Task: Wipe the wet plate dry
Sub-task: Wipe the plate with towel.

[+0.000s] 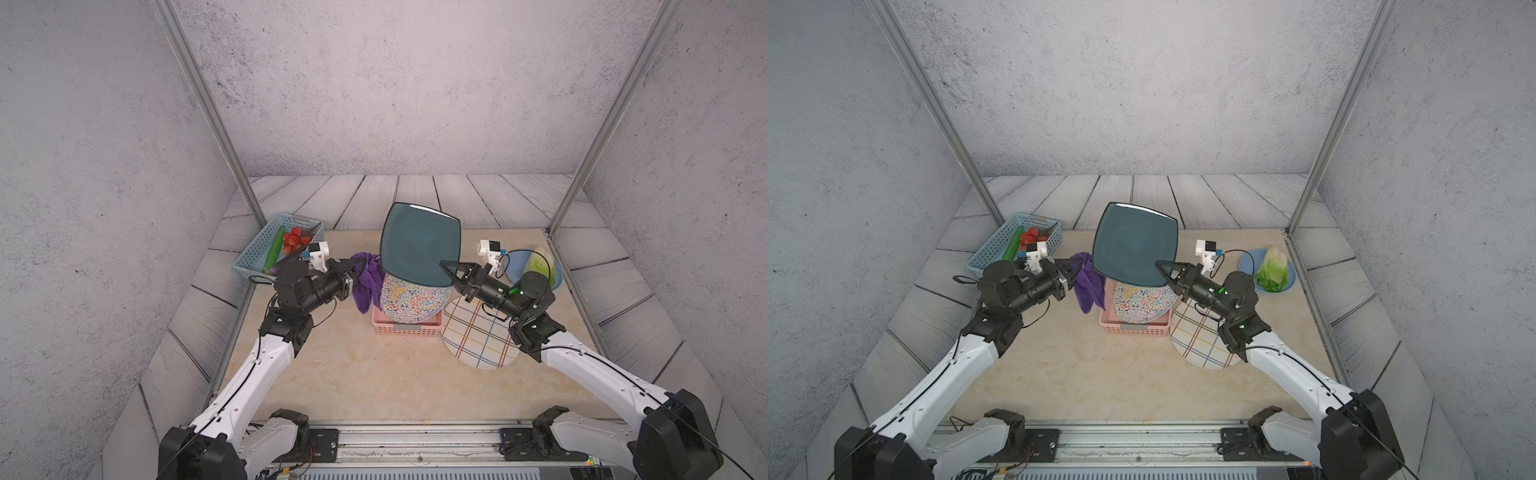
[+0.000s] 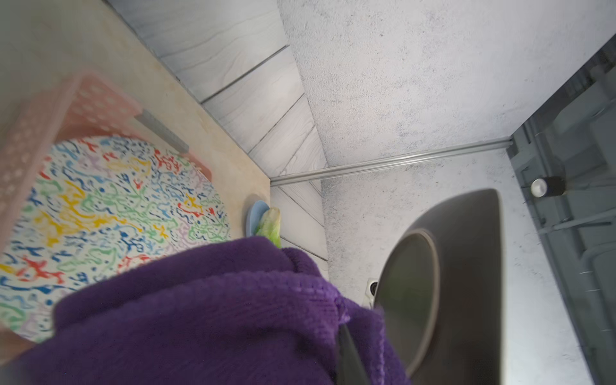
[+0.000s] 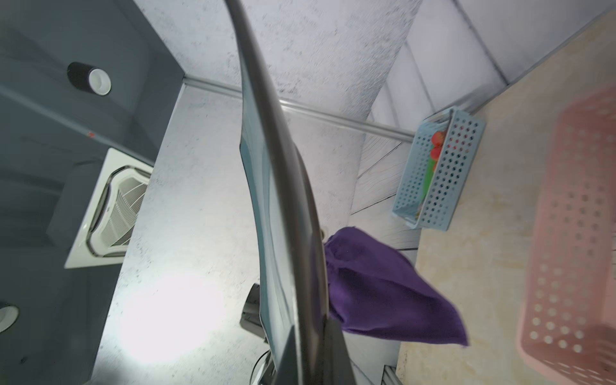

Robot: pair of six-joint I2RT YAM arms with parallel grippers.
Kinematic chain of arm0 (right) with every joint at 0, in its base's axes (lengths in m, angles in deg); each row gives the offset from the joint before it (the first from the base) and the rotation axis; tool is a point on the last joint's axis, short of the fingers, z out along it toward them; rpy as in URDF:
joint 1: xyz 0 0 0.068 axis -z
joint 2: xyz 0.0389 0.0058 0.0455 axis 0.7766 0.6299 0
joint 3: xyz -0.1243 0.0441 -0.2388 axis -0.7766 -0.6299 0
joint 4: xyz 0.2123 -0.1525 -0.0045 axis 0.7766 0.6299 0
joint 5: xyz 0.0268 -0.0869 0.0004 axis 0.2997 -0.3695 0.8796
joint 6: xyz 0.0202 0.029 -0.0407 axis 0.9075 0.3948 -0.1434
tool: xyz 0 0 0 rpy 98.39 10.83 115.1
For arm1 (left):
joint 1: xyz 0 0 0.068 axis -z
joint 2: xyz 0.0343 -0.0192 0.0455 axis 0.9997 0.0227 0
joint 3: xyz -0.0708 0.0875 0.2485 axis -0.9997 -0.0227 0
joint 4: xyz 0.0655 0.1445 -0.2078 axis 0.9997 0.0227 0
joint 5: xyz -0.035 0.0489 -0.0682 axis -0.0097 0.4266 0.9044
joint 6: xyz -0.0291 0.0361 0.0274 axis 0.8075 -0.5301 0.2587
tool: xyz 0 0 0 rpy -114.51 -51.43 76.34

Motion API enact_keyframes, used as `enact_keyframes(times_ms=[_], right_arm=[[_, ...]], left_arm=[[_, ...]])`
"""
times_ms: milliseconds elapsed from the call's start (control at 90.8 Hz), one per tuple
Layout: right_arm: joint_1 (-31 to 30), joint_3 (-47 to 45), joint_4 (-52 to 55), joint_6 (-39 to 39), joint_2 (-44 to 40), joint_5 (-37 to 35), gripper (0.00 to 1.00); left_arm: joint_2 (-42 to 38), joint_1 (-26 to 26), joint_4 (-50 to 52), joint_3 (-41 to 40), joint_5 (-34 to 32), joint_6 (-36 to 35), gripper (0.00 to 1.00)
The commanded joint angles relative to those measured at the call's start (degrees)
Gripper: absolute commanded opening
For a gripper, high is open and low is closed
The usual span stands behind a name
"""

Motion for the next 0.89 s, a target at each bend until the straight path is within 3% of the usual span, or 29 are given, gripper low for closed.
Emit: enact_keyframes(times_ms=[0, 220, 462, 561, 671, 738, 881], right_arm=[[-2.09, 1.98, -13.34, 0.98, 0.62, 0.55, 0.0], [-8.15, 2.37, -8.76, -3.21, 2.16, -2.02, 0.0], [-6.16, 11.05, -8.86, -3.42, 4.99, -7.06, 0.0], [-2.76, 11.49, -9.16, -2.22, 4.75, -6.53, 0.0], [-2.09, 8.81, -9.61, -2.22, 3.01, -4.76, 0.0], [-2.64, 7.71, -9.21, -2.47, 2.15, -1.47, 0.0], [-7.98, 6.67, -10.33, -5.13, 1.72, -3.29, 0.0]], left_arm=[[0.99, 3.54, -17.95, -0.1, -3.08, 17.33, 0.0], [2.24, 11.81, -27.32, -2.12, -17.14, 32.95, 0.0], [-4.03, 22.66, -26.07, -5.06, -26.03, 32.01, 0.0], [-6.98, 21.89, -26.24, -6.01, -29.98, 32.07, 0.0], [-8.33, 16.44, -23.94, -4.44, -29.97, 32.6, 0.0], [-5.72, 14.43, -25.14, -2.57, -28.61, 33.54, 0.0], [2.34, 15.47, -30.86, 2.78, -23.97, 35.46, 0.0]])
